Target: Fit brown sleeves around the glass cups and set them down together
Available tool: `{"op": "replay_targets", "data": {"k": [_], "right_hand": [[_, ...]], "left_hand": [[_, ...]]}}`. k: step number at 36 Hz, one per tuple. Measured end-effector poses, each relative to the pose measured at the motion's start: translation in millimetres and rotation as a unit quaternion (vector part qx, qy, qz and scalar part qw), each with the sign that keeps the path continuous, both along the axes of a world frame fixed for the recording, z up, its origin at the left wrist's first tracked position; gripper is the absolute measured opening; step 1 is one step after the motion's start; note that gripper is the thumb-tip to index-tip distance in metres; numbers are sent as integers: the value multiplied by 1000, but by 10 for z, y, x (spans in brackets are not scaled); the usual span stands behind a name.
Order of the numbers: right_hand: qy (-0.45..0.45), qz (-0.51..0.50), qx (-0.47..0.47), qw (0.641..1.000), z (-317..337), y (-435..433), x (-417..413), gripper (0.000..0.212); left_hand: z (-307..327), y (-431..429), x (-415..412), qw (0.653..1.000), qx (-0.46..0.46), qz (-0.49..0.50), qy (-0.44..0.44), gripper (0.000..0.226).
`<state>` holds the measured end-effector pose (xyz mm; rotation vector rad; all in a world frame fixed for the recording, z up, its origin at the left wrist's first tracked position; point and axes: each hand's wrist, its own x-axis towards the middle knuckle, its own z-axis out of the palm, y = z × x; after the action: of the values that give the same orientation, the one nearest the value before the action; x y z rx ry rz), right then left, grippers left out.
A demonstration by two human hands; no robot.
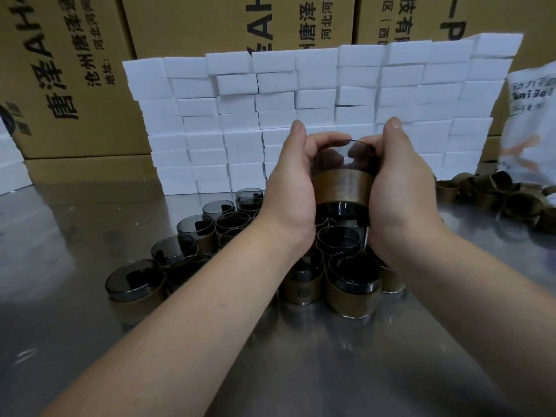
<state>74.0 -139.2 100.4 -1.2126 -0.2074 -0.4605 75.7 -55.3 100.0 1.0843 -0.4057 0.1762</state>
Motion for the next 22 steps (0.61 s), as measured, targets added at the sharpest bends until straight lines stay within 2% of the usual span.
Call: {"op": "replay_targets", "data": {"k": [7,15,22], "right_hand": [[-8,-38,-61,997,10,-15,-12,61],[-9,-28,-66,997,10,-28,-38,53],[-20,-31,-68,997,-25,-35,-75,59]], "left_hand": [[-21,-41,-13,1000,2,28,3,50],[-60,-67,-39,999,-3,30,-9,49],[-73,-84,-78,999,4,34,-11,46]]}}
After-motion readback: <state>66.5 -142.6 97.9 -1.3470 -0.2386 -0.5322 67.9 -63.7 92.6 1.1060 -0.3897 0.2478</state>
